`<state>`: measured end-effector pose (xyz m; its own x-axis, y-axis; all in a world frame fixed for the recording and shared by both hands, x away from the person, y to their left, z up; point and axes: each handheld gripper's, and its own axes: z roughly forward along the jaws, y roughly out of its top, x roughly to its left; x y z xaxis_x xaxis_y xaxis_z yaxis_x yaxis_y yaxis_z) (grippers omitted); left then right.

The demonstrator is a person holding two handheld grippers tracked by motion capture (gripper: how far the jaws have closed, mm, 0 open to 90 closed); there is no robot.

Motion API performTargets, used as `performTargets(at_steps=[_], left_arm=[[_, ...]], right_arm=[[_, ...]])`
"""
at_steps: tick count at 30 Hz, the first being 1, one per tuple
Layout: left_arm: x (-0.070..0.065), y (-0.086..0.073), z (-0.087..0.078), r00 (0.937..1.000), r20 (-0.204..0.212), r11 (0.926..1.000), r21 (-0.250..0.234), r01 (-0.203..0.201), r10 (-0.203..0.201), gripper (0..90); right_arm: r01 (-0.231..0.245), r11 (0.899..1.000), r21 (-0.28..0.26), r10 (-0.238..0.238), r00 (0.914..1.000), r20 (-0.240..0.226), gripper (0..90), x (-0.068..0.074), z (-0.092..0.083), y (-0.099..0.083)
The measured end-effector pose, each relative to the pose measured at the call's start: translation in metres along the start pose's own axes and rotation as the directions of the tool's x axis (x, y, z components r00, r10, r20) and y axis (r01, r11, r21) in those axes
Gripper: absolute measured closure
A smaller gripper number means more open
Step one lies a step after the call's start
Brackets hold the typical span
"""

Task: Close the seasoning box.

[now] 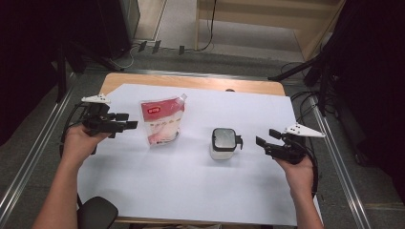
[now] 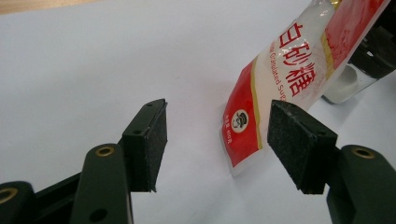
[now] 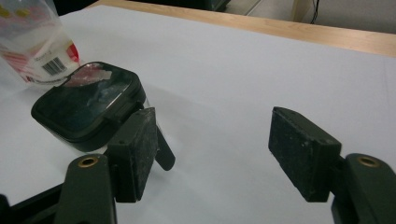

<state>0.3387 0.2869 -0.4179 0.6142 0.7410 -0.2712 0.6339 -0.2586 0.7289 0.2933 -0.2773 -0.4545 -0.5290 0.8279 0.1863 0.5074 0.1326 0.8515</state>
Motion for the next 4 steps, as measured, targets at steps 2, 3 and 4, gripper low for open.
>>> performTargets(at_steps=[2, 3, 4], left_arm=[[0.0009, 0.0, 0.0003, 1.0, 0.003, 1.0, 0.003, 0.005, -0.005, 37.7], [0.0008, -0.0002, 0.0007, 1.0, 0.004, 1.0, 0.004, 0.008, -0.008, 37.7], [0.0005, -0.0003, 0.001, 0.9999, 0.002, 0.9999, 0.006, 0.012, -0.012, 37.6]], right_arm=[[-0.002, 1.0, 0.004, 0.002, 1.0, 0.006, 32.6, -0.0004, 0.0003, -0.0008], [-0.001, 1.0, 0.005, 0.001, 1.0, 0.007, 32.3, -0.0012, 0.0006, -0.0012], [-0.001, 1.0, 0.006, 0.001, 0.9999, 0.011, 32.1, -0.0015, 0.0005, -0.0016]])
